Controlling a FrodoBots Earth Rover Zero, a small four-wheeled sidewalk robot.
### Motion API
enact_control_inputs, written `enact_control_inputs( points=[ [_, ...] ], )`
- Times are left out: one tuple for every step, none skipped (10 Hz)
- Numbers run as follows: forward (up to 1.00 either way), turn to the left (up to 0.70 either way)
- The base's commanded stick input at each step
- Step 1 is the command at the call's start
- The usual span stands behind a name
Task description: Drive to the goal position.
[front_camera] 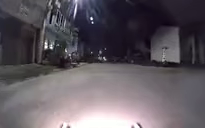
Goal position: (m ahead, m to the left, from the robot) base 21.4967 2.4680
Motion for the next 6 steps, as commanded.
enact_control_inputs(
  points=[
    [0.85,0.00],
    [0.85,0.00],
    [0.85,0.00],
    [0.85,0.00],
    [0.85,0.00],
    [0.85,0.00]
  ],
)
